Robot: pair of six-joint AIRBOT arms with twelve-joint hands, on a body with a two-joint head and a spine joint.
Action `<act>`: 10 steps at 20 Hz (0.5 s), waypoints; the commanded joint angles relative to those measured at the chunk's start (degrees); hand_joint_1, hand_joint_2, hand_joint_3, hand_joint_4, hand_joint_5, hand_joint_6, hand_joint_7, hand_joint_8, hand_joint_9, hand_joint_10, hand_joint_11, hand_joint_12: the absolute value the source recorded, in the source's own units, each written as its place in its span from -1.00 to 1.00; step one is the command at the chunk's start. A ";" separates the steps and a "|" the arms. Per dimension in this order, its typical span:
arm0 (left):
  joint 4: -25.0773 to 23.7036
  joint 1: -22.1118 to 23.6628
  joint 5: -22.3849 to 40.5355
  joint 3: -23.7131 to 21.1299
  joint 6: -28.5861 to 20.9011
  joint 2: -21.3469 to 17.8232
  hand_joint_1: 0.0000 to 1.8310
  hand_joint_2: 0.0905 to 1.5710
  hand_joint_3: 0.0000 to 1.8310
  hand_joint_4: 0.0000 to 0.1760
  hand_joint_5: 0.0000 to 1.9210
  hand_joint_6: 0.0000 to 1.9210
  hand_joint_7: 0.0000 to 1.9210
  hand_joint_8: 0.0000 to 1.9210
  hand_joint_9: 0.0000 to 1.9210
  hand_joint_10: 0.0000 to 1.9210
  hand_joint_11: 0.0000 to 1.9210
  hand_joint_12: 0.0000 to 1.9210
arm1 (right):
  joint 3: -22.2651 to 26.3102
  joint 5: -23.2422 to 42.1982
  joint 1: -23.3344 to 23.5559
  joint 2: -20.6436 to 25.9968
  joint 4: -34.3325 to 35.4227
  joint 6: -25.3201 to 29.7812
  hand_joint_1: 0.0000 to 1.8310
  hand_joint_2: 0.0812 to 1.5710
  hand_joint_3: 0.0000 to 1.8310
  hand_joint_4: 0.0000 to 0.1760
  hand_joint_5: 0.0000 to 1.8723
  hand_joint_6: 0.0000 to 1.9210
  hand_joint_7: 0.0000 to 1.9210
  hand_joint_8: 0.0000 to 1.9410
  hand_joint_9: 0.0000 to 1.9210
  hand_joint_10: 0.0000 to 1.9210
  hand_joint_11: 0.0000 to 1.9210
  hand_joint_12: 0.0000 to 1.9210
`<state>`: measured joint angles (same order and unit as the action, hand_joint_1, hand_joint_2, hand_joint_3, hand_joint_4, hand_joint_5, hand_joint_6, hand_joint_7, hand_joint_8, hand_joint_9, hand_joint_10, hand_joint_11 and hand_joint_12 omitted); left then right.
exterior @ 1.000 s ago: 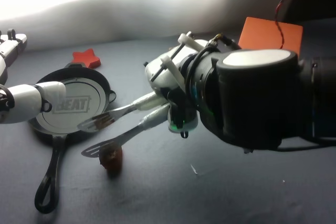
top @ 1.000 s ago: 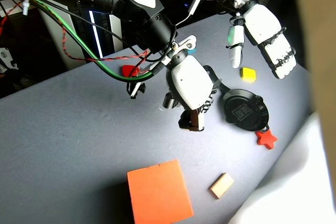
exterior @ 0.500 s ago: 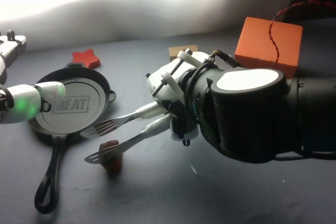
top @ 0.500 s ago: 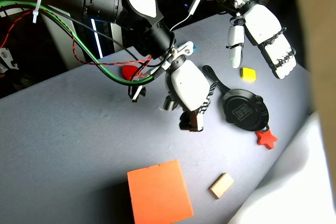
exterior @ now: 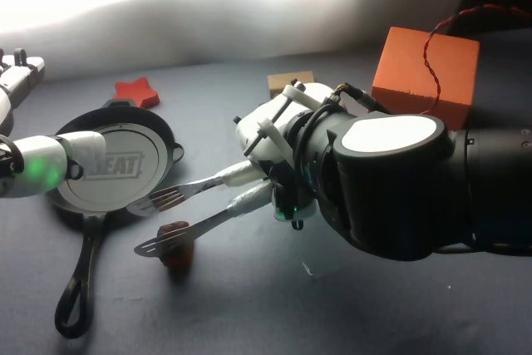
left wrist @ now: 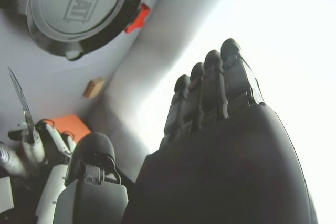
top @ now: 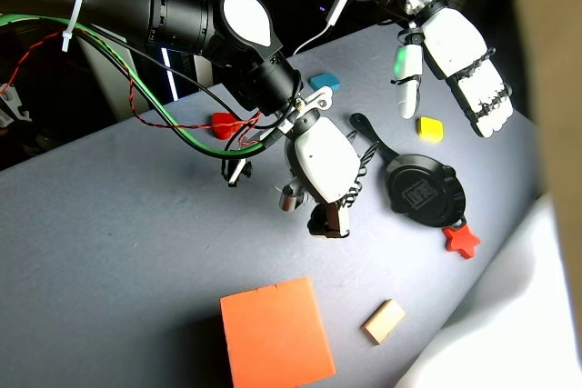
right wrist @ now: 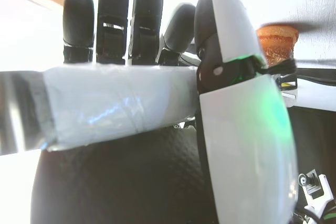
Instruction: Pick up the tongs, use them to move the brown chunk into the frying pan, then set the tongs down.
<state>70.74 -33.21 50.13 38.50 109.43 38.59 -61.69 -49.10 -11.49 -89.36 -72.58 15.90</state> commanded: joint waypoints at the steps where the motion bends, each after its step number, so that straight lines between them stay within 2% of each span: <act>1: -3.32 0.48 4.51 0.05 0.15 -0.77 -1.00 0.52 -1.00 -1.00 -1.00 -1.00 -1.00 -1.00 -1.00 -1.00 -1.00 -0.98 | 0.24 -0.26 0.83 0.40 -4.22 -0.48 0.22 0.49 -1.00 -1.00 -0.11 0.24 0.17 -1.00 0.03 -0.70 -0.44 0.41; 10: -3.31 0.48 4.51 -0.07 0.25 -0.77 -1.00 0.51 -1.00 -1.00 -1.00 -1.00 -0.99 -1.00 -1.00 -1.00 -1.00 -0.94 | 2.84 -0.92 3.16 2.11 -2.18 -0.67 0.21 0.50 -1.00 -1.00 -0.13 0.27 0.15 -1.00 0.01 -0.74 -0.47 0.41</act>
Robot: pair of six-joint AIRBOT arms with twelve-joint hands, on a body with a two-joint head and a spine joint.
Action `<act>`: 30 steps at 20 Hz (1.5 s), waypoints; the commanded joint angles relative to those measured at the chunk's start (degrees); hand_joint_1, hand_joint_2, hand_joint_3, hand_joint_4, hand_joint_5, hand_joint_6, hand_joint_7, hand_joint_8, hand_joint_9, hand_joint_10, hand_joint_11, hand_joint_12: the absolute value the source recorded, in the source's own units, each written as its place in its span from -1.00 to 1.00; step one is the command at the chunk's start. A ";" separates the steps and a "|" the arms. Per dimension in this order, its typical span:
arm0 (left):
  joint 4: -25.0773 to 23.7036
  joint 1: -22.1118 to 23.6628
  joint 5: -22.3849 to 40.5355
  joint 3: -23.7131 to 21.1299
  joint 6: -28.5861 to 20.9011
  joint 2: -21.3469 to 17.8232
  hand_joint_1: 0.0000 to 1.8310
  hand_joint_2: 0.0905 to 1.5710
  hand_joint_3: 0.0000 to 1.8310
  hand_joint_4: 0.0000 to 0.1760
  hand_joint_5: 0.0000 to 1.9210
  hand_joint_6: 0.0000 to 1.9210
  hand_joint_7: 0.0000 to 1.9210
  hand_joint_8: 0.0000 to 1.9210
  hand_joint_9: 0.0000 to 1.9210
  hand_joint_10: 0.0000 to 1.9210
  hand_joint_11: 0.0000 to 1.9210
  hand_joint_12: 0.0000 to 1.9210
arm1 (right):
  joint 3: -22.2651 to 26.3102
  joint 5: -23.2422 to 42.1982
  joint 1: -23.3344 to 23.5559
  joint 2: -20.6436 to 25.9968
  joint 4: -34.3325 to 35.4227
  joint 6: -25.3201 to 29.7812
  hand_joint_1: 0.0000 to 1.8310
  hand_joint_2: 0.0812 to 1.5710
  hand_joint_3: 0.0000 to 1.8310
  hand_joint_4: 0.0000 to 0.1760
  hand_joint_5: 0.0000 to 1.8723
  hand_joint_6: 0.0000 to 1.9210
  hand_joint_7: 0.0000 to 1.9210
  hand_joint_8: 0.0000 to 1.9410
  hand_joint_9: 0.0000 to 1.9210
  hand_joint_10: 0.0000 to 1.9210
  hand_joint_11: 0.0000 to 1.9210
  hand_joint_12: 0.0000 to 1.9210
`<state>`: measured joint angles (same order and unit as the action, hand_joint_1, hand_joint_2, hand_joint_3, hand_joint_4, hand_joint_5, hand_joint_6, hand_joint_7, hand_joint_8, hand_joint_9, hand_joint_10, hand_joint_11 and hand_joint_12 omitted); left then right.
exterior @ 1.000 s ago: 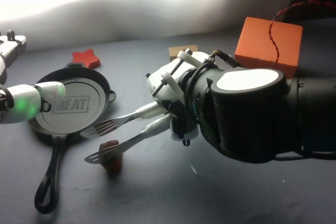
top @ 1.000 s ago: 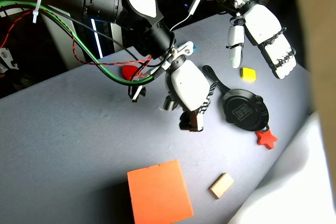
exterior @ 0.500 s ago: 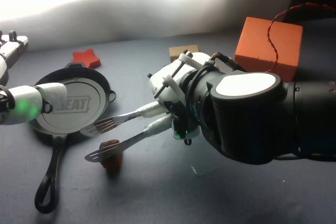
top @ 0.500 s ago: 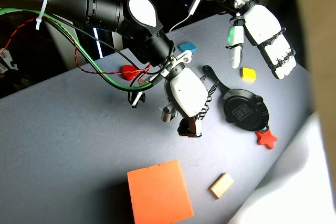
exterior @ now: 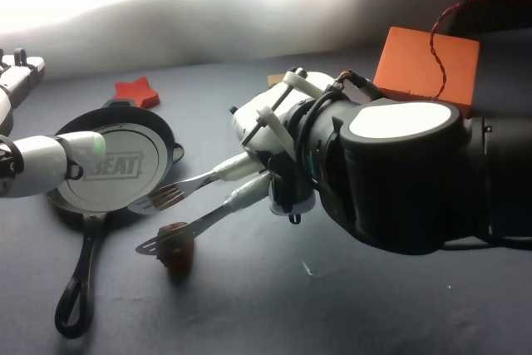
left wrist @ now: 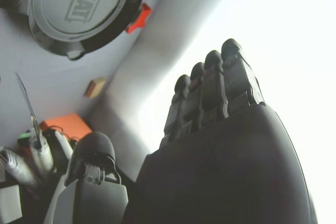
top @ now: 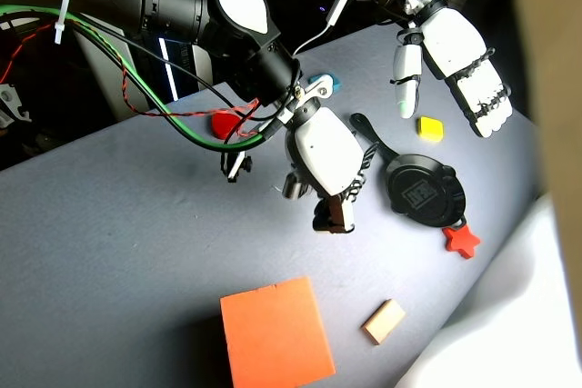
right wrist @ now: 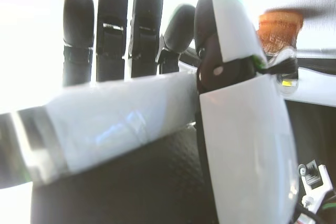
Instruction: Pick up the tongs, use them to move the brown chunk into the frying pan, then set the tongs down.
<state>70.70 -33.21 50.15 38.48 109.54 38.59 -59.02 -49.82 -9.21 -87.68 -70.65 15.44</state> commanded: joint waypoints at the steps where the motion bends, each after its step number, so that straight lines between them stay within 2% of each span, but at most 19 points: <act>1: -3.27 0.48 4.49 -0.09 0.14 -0.77 -1.00 0.51 -1.00 -1.00 -1.00 -1.00 -1.00 -1.00 -1.00 -1.00 -1.00 -0.94 | 0.17 -0.20 1.03 0.49 -3.92 -0.33 0.22 0.50 -1.00 -1.00 -0.13 0.27 0.15 -0.99 0.02 -0.74 -0.45 0.40; 10: -3.27 0.48 4.49 -0.21 0.19 -0.77 -1.00 0.52 -1.00 -1.00 -1.00 -1.00 -0.98 -1.00 -0.98 -1.00 -1.00 -0.86 | 0.93 0.13 1.74 0.75 -2.66 -1.60 0.22 0.49 -1.00 -1.00 -0.11 0.24 0.16 -0.99 0.03 -0.75 -0.46 0.41; 12: -3.27 0.50 4.49 -0.21 0.23 -0.77 -1.00 0.52 -1.00 -1.00 -1.00 -1.00 -1.00 -1.00 -1.00 -1.00 -1.00 -0.93 | 1.05 0.21 1.38 0.74 -2.66 -1.61 0.21 0.50 -1.00 -1.00 -0.13 0.27 0.15 -1.00 0.03 -0.75 -0.47 0.42; 16: -3.27 0.51 4.49 -0.19 0.24 -0.77 -1.00 0.53 -0.99 -1.00 -1.00 -1.00 -0.99 -1.00 -0.99 -1.00 -1.00 -0.93 | 1.02 0.65 0.41 0.73 -3.10 -1.73 0.22 0.50 -1.00 -1.00 -0.13 0.27 0.15 -1.00 0.02 -0.76 -0.49 0.43; 27: -3.28 0.52 4.51 -0.15 0.39 -0.74 -1.00 0.51 -1.00 -1.00 -0.99 -1.00 -0.97 -1.00 -0.98 -1.00 -1.00 -0.88 | -1.21 1.18 -2.11 0.05 -5.75 -0.70 0.22 0.48 -1.00 -1.00 -0.10 0.23 0.16 -0.99 0.06 -0.77 -0.45 0.42; 30: -3.28 0.52 4.52 -0.15 0.40 -0.74 -1.00 0.52 -1.00 -1.00 -0.99 -1.00 -0.97 -1.00 -0.98 -1.00 -1.00 -0.87 | -1.49 1.31 -2.78 0.05 -5.75 -0.72 0.21 0.51 -1.00 -1.00 -0.14 0.29 0.14 -1.00 0.04 -0.79 -0.48 0.41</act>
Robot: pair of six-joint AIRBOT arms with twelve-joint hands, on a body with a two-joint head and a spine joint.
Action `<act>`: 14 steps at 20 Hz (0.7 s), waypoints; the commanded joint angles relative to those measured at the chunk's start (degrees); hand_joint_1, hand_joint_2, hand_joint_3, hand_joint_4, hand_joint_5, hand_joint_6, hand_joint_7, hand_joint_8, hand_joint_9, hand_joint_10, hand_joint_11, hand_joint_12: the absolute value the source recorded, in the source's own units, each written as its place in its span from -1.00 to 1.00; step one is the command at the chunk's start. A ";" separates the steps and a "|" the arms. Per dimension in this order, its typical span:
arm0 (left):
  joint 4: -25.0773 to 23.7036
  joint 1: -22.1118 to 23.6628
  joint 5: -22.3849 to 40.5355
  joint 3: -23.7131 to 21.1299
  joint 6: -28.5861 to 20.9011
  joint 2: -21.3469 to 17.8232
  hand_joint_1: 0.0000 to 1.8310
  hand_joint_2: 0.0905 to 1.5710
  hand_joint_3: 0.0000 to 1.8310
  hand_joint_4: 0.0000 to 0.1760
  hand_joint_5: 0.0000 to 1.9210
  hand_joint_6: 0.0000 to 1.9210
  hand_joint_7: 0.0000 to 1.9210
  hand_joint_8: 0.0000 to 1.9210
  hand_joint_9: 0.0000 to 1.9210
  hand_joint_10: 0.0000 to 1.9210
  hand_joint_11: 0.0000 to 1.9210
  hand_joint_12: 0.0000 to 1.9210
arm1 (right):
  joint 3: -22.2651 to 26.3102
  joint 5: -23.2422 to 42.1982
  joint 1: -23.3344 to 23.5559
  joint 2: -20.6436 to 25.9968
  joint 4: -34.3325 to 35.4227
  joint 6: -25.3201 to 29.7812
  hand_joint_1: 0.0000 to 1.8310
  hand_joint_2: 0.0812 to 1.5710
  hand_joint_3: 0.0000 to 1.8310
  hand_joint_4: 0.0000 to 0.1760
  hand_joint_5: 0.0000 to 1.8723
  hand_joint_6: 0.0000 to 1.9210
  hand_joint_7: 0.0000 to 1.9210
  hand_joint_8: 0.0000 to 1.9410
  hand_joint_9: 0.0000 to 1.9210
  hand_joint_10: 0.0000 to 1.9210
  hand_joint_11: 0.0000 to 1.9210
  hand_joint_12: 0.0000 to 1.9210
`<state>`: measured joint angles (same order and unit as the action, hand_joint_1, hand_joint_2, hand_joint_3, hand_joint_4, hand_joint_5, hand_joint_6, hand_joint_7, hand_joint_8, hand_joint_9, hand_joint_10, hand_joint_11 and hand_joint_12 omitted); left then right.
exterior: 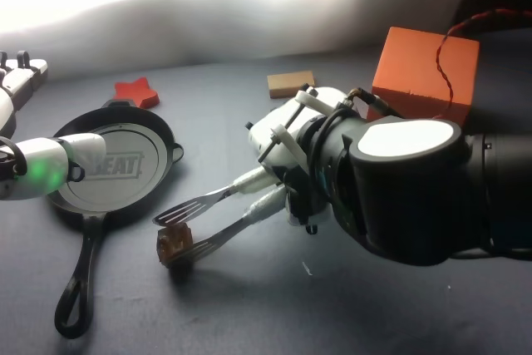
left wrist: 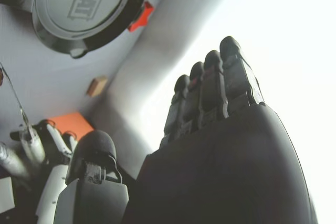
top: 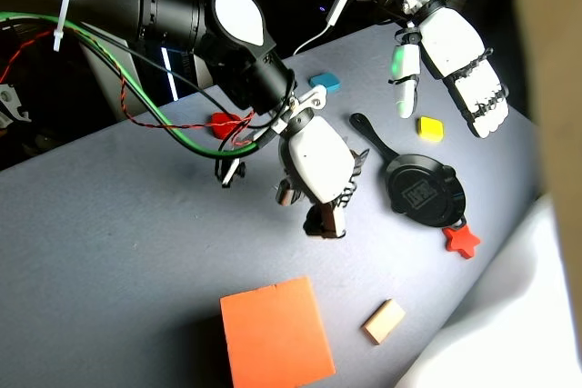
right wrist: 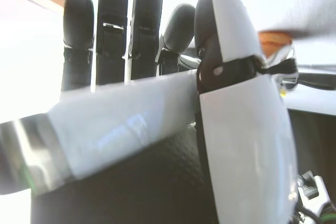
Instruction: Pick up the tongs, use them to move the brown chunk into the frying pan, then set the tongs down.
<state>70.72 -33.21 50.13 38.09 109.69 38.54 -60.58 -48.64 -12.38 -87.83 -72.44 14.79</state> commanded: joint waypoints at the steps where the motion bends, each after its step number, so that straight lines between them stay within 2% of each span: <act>1: -3.30 0.52 4.54 0.24 0.25 -0.70 -1.00 0.52 -1.00 -1.00 -0.99 -1.00 -0.97 -1.00 -0.98 -1.00 -1.00 -0.87 | -0.04 0.42 0.13 0.15 -3.96 -0.06 0.21 0.51 -1.00 -1.00 -0.14 0.28 0.14 -1.00 0.04 -0.79 -0.47 0.41; 7: -3.29 0.52 4.55 0.22 0.30 -0.69 -1.00 0.52 -1.00 -1.00 -0.98 -0.99 -0.97 -1.00 -0.97 -1.00 -1.00 -0.86 | -0.89 1.29 -0.73 -1.41 -4.66 -0.62 0.22 0.48 -1.00 -1.00 -0.10 0.23 0.18 -0.99 0.09 -0.76 -0.47 0.46; 9: -3.29 0.52 4.59 0.25 0.34 -0.69 -1.00 0.51 -1.00 -1.00 -0.99 -1.00 -0.97 -1.00 -0.98 -1.00 -1.00 -0.88 | -0.90 1.34 -0.72 -1.43 -4.75 -0.63 0.25 0.43 -1.00 -1.00 -0.02 0.11 0.23 -0.97 0.13 -0.74 -0.45 0.47; 10: -3.29 0.52 4.69 0.25 0.34 -0.69 -1.00 0.51 -1.00 -1.00 -0.99 -1.00 -0.97 -1.00 -0.97 -1.00 -1.00 -0.88 | -0.91 1.33 -0.72 -1.41 -4.84 -0.67 0.32 0.38 -1.00 -1.00 0.06 0.05 0.14 -0.34 0.16 -0.69 -0.41 0.50; 11: -3.29 0.52 4.75 0.25 0.34 -0.69 -1.00 0.51 -1.00 -1.00 -0.98 -1.00 -0.96 -1.00 -0.97 -1.00 -1.00 -0.86 | -0.94 1.24 -0.73 -1.35 -4.84 -0.75 0.27 0.40 -1.00 -1.00 0.04 0.05 0.14 -0.53 0.17 -0.66 -0.39 0.49; 12: -3.29 0.52 4.77 0.25 0.34 -0.69 -1.00 0.51 -1.00 -1.00 -0.99 -1.00 -0.96 -1.00 -0.97 -1.00 -1.00 -0.86 | -0.94 1.21 -0.73 -1.29 -4.84 -0.77 0.33 0.35 -0.99 -1.00 0.09 0.03 0.13 -0.26 0.19 -0.63 -0.35 0.49; 13: -3.29 0.54 4.77 0.25 0.34 -0.69 -1.00 0.51 -1.00 -1.00 -0.98 -1.00 -0.96 -1.00 -0.97 -1.00 -1.00 -0.86 | -0.94 1.20 -0.74 -1.27 -4.84 -0.77 0.34 0.36 -1.00 -0.88 0.08 0.04 0.11 -0.16 0.20 -0.59 -0.33 0.54; 14: -3.29 0.55 4.77 0.24 0.34 -0.69 -1.00 0.51 -1.00 -1.00 -0.99 -1.00 -0.97 -1.00 -0.97 -1.00 -1.00 -0.88 | -0.94 1.20 -0.74 -1.27 -4.84 -0.79 0.34 0.35 -1.00 -0.82 0.09 0.03 0.12 -0.18 0.20 -0.55 -0.31 0.55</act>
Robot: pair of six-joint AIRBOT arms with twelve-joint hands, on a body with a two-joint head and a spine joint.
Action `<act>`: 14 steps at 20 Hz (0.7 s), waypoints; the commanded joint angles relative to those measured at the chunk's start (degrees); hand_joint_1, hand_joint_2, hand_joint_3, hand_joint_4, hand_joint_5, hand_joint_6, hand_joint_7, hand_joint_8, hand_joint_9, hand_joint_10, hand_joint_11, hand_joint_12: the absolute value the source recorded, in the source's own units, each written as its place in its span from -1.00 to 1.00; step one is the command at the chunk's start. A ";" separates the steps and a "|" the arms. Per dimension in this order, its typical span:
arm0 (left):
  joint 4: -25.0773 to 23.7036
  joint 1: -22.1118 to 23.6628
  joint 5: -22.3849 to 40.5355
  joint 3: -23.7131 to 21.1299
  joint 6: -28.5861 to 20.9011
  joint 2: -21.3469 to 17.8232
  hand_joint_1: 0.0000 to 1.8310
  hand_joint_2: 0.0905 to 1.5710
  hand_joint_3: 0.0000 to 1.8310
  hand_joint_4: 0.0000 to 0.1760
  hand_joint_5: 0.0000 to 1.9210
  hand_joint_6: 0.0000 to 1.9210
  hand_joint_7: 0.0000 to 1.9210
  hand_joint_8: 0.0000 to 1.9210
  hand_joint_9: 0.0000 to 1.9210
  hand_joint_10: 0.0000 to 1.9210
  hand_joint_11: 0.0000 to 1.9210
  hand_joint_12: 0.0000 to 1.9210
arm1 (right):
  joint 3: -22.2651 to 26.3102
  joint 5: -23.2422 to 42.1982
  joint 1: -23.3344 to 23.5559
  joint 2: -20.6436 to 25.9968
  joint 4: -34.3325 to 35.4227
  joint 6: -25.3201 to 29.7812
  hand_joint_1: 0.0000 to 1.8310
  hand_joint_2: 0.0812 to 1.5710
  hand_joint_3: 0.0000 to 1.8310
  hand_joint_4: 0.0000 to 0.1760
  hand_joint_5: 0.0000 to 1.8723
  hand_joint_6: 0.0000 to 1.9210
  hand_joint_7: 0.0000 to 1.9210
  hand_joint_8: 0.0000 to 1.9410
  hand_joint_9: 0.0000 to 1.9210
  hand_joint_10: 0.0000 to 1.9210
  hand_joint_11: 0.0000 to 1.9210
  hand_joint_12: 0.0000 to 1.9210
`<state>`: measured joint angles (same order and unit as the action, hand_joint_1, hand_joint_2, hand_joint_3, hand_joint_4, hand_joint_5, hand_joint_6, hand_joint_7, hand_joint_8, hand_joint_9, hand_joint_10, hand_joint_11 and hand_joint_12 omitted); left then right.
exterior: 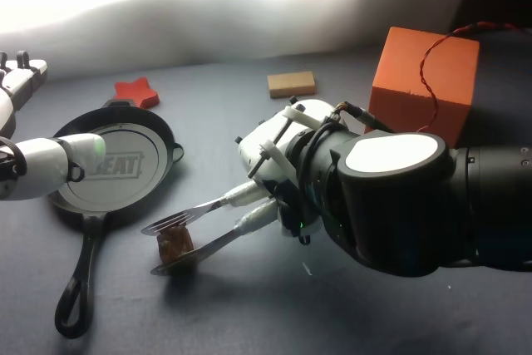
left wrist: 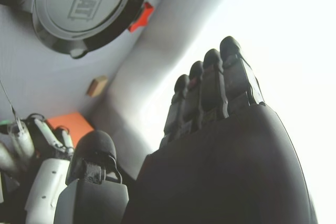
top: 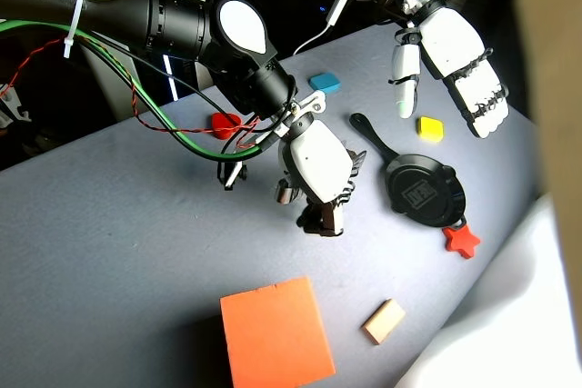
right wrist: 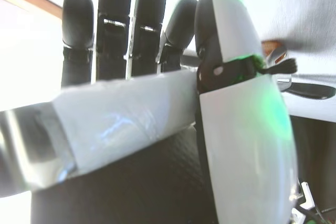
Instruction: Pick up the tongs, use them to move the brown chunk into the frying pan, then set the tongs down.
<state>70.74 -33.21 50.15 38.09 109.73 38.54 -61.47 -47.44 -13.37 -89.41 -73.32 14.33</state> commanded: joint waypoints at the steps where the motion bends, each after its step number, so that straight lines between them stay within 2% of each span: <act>1: -3.31 0.56 4.75 0.22 0.29 -0.69 -1.00 0.51 -1.00 -1.00 -1.00 -1.00 -0.97 -1.00 -0.98 -1.00 -1.00 -0.90 | -0.02 0.00 0.24 0.31 -3.97 -0.36 0.34 0.36 -1.00 -0.80 0.08 0.04 0.11 -0.16 0.17 -0.47 -0.33 0.56; 2: -3.31 0.56 4.75 0.22 0.29 -0.69 -1.00 0.51 -1.00 -1.00 -0.99 -1.00 -0.96 -1.00 -0.97 -1.00 -1.00 -0.87 | -0.02 -0.05 0.23 0.32 -3.97 -0.44 0.34 0.37 -1.00 -0.77 0.05 0.07 0.11 -0.13 0.16 -0.40 -0.31 0.58; 3: -3.31 0.56 4.75 0.21 0.29 -0.69 -1.00 0.51 -1.00 -1.00 -0.99 -1.00 -0.95 -1.00 -0.96 -1.00 -1.00 -0.85 | -0.01 -0.13 0.20 0.38 -3.97 -0.59 0.34 0.37 -1.00 -0.96 0.02 0.09 0.15 -0.16 0.18 -0.32 -0.25 0.59; 5: -3.31 0.56 4.75 0.21 0.29 -0.69 -1.00 0.51 -1.00 -1.00 -0.99 -1.00 -0.96 -1.00 -0.97 -1.00 -1.00 -0.89 | 0.11 -0.23 -0.07 0.80 -3.97 -0.68 0.14 0.49 -1.00 -1.00 -0.09 0.27 0.30 -0.52 0.18 -0.17 -0.23 0.63; 6: -3.31 0.56 4.75 0.21 0.29 -0.69 -1.00 0.51 -1.00 -1.00 -0.99 -1.00 -0.97 -1.00 -0.98 -1.00 -1.00 -0.89 | 0.18 -0.23 -0.19 0.91 -3.96 -0.68 -0.19 0.65 -0.98 -1.00 0.05 0.00 0.41 -0.57 0.24 -0.09 -0.20 0.67; 7: -3.31 0.56 4.75 0.20 0.29 -0.69 -1.00 0.51 -1.00 -1.00 -1.00 -1.00 -0.98 -1.00 -0.98 -1.00 -1.00 -0.91 | 0.34 -0.24 -0.48 1.14 -3.96 -0.71 -0.31 0.72 -0.98 -1.00 0.13 -0.08 0.49 -0.53 0.30 0.04 -0.12 0.75; 8: -3.31 0.56 4.75 0.19 0.29 -0.69 -1.00 0.52 -1.00 -1.00 -0.99 -1.00 -0.97 -1.00 -0.98 -1.00 -1.00 -0.89 | 0.68 -0.26 -0.76 1.48 -3.96 -0.89 -0.48 0.80 -0.98 -1.00 0.24 0.23 0.55 -0.01 0.42 0.46 0.05 0.90; 9: -3.31 0.59 4.75 0.19 0.29 -0.69 -1.00 0.52 -1.00 -1.00 -0.98 -1.00 -0.97 -1.00 -0.98 -1.00 -1.00 -0.88 | 1.17 -0.29 -0.95 1.92 -3.96 -0.95 -0.57 0.85 -0.98 -1.00 0.29 0.44 0.55 0.39 0.49 0.73 0.18 0.98; 10: -3.31 0.63 4.76 0.19 0.29 -0.69 -1.00 0.52 -1.00 -1.00 -0.98 -1.00 -0.98 -1.00 -0.98 -1.00 -1.00 -0.90 | 1.48 -0.29 -1.02 2.22 -3.96 -1.01 -0.52 0.87 -0.99 0.25 0.39 0.61 0.61 0.70 0.61 0.93 0.42 1.00; 11: -3.31 0.68 4.80 0.18 0.29 -0.70 -1.00 0.51 -1.00 -1.00 -0.99 -1.00 -0.98 -1.00 -0.98 -1.00 -1.00 -0.90 | 1.98 -0.30 -1.06 2.61 -3.96 -1.26 -0.50 0.89 -0.99 0.85 0.41 0.70 0.61 0.83 0.66 0.99 0.55 1.00; 12: -3.31 0.71 4.82 0.16 0.29 -0.70 -1.00 0.51 -1.00 -1.00 -0.99 -1.00 -0.98 -1.00 -0.98 -1.00 -1.00 -0.90 | 2.29 -0.32 -1.06 2.88 -3.96 -1.34 -0.48 0.90 -0.99 0.97 0.44 0.79 0.63 0.89 0.70 1.00 0.64 1.00; 13: -3.31 0.74 4.94 0.12 0.29 -0.70 -1.00 0.51 -1.00 -1.00 -0.99 -1.00 -0.98 -1.00 -0.98 -1.00 -1.00 -0.91 | 2.81 -0.34 -1.03 3.35 -3.96 -1.43 -0.42 0.92 -1.00 0.99 0.44 0.94 0.61 0.92 0.71 1.00 0.70 1.00; 14: -3.31 0.75 5.12 0.07 0.29 -0.70 -1.00 0.52 -1.00 -1.00 -1.00 -1.00 -0.99 -1.00 -0.99 -1.00 -1.00 -0.93 | 3.20 -0.45 -1.01 3.71 -3.96 -1.48 -0.31 0.91 -1.00 1.00 0.45 0.99 0.60 0.97 0.72 1.00 0.73 1.00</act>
<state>70.78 -33.08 50.28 38.09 109.84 38.54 -58.30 -47.86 -14.59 -85.80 -73.93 13.21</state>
